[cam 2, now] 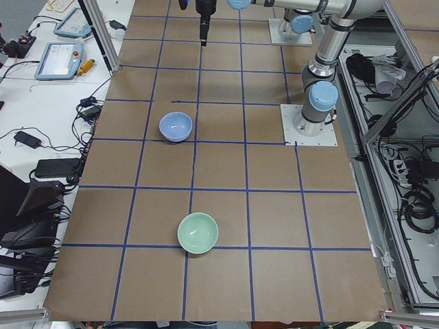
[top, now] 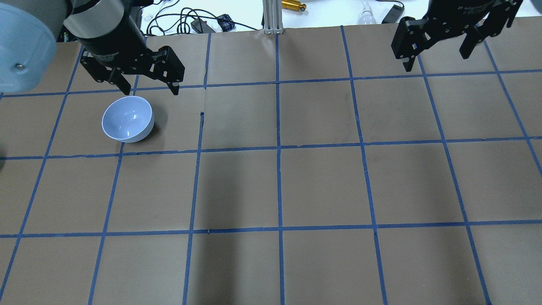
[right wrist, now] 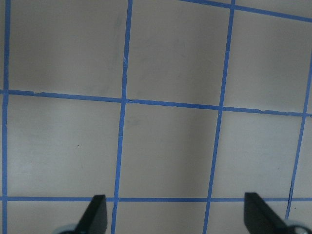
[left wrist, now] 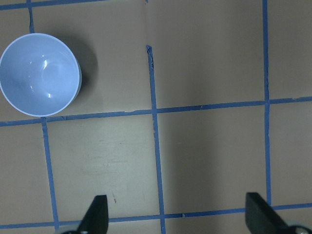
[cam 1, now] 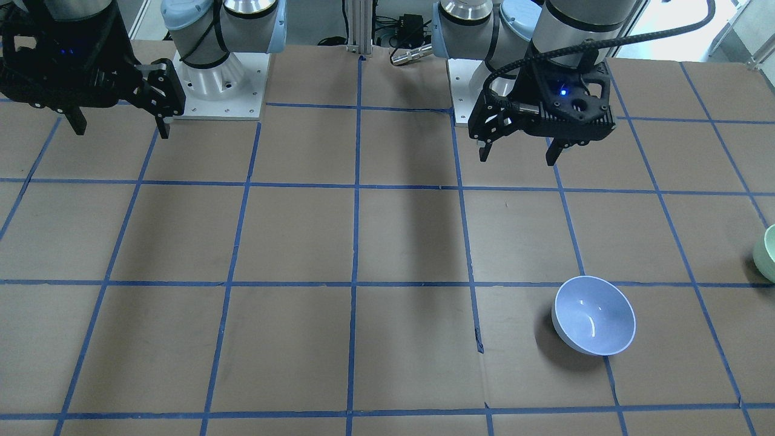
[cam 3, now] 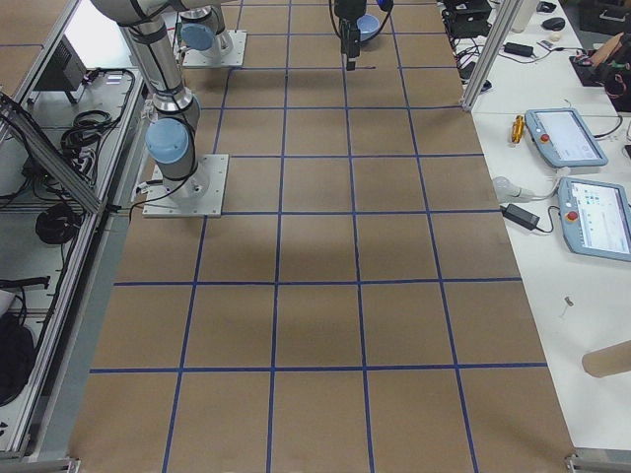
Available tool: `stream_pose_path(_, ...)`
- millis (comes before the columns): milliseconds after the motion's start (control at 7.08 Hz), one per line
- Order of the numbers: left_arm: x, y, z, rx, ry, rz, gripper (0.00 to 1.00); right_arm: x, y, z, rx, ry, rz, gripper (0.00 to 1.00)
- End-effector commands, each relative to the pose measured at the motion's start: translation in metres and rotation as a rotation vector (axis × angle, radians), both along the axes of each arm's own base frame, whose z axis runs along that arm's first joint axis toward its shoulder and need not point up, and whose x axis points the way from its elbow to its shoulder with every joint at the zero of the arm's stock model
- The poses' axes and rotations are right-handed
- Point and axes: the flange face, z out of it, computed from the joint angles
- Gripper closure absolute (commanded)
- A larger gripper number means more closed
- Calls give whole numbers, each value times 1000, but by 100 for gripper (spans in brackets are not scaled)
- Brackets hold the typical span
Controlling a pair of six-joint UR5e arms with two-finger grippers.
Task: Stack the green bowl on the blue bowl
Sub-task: 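Raise the left gripper up and away from the pale blue bowl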
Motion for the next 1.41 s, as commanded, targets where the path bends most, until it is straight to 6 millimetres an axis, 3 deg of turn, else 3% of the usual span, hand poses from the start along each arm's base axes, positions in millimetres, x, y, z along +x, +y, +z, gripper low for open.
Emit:
stream_pose_path(0, 0, 5, 6, -10, -2, 2, 0, 0, 0, 0, 0, 0, 0, 0)
stream_pose_path(847, 4, 14, 2, 1, -17, -6, 0, 0, 0, 0, 0, 0, 0, 0)
stream_pose_path(1129, 15, 14, -7, 23, -21, -49, 0, 0, 0, 0, 0, 0, 0, 0)
stream_pose_path(1271, 31, 10, -6, 21, -26, -101, 0, 0, 0, 0, 0, 0, 0, 0)
